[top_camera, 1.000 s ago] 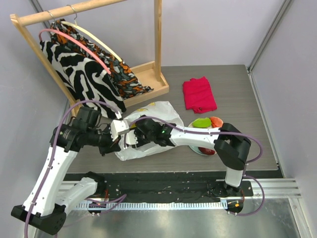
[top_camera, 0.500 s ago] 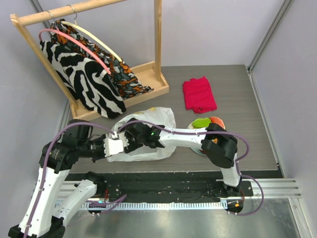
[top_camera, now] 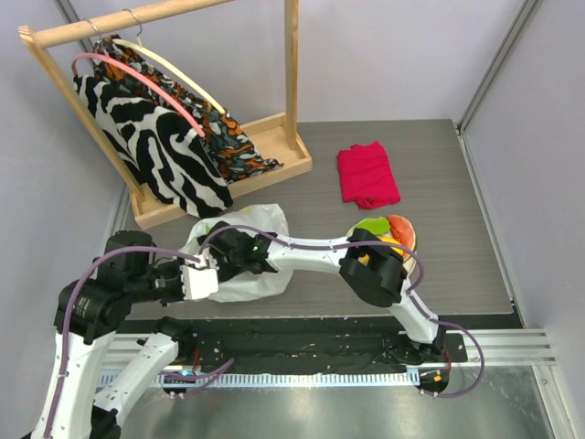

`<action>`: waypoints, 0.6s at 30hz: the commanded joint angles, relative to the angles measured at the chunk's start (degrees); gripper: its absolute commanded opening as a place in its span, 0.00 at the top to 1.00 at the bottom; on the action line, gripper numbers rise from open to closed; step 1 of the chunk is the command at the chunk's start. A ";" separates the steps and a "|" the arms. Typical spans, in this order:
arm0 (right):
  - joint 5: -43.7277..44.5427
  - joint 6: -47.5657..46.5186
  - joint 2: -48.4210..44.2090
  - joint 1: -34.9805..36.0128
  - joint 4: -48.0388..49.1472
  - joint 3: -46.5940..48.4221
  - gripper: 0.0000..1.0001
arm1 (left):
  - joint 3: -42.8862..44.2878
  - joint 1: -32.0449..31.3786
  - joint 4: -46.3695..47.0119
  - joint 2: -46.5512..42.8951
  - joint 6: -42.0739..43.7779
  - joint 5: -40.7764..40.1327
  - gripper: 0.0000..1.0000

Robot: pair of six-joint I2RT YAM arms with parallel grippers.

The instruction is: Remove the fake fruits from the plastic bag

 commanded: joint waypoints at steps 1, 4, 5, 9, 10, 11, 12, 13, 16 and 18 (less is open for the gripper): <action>4.83 -1.88 5.87 0.92 -0.78 7.24 0.11 | 0.26 -0.38 -13.76 -0.96 -0.16 11.47 1.00; 2.30 -2.67 7.99 1.10 -0.26 9.10 0.07 | -1.58 -0.38 -13.76 -1.13 -0.41 11.56 1.00; 1.41 -3.28 8.16 1.10 -0.25 9.11 0.07 | -1.85 -0.46 -13.76 -1.22 -0.67 11.47 1.00; -1.50 -1.71 9.30 1.10 -0.33 10.15 0.11 | -2.90 -0.46 -12.79 -2.89 -2.52 11.04 1.00; -1.33 -1.10 9.83 1.10 -1.12 11.73 0.14 | -2.99 -0.38 -12.36 -3.24 -2.78 10.60 1.00; -0.28 0.39 10.01 1.10 -2.00 12.35 0.24 | -2.99 -0.38 -11.48 -4.03 -3.39 8.85 1.00; -0.27 1.36 10.01 0.92 -4.27 12.97 0.30 | -3.08 -0.46 -10.95 -4.47 -4.18 8.05 1.00; -0.70 2.50 9.66 0.83 -5.78 14.10 0.36 | -3.43 -0.46 -10.42 -4.82 -4.89 7.17 1.00; -1.94 8.74 8.52 0.04 -11.75 16.83 0.67 | -5.18 -0.46 -6.92 -6.32 -7.08 3.92 1.00; -1.24 11.48 6.15 -0.05 -12.56 15.62 0.82 | -5.89 -0.46 -4.63 -7.46 -10.93 1.12 1.00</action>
